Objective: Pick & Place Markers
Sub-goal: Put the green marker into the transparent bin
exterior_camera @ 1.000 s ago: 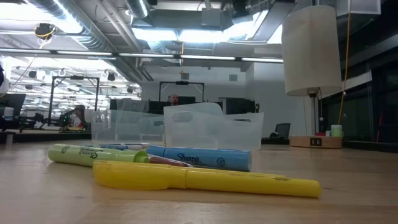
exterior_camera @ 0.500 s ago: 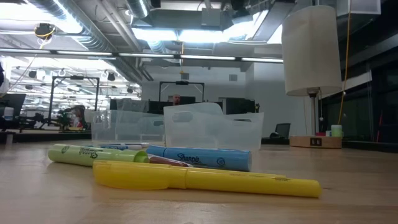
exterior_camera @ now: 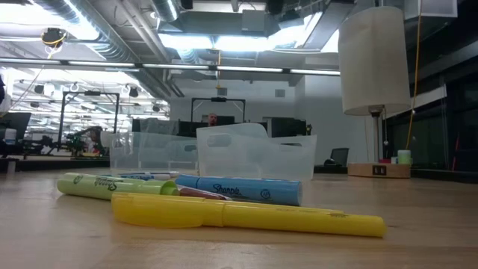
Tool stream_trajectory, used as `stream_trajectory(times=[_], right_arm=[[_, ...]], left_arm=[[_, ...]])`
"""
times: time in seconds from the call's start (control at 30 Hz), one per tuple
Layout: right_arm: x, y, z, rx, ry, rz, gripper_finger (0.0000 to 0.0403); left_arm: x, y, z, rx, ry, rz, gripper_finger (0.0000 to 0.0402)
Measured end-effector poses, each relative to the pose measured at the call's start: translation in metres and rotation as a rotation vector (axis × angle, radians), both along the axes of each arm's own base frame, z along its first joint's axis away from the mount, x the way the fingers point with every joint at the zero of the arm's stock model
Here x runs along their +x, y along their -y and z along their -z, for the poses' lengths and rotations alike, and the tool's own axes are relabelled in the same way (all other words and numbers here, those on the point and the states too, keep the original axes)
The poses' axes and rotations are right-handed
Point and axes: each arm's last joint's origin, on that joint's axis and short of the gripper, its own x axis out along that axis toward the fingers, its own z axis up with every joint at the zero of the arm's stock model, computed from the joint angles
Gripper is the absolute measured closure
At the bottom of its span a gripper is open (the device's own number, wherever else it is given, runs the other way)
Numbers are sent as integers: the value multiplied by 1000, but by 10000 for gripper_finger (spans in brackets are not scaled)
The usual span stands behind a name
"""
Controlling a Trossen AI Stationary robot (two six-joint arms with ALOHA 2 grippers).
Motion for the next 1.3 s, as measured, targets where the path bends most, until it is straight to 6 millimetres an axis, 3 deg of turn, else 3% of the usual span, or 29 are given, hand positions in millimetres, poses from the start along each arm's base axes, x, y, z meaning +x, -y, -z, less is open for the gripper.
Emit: stream_trajectory(times=[0.37, 0.83, 1.3], right_arm=[[2, 0, -1, 1, 28, 0, 370], [2, 0, -2, 1, 36, 0, 371], [2, 0, -2, 2, 36, 0, 358]], left_arm=[[0, 0, 1, -28, -12, 14, 169], [1, 1, 3, 12, -27, 38, 365], [1, 1, 3, 15, -27, 41, 367]])
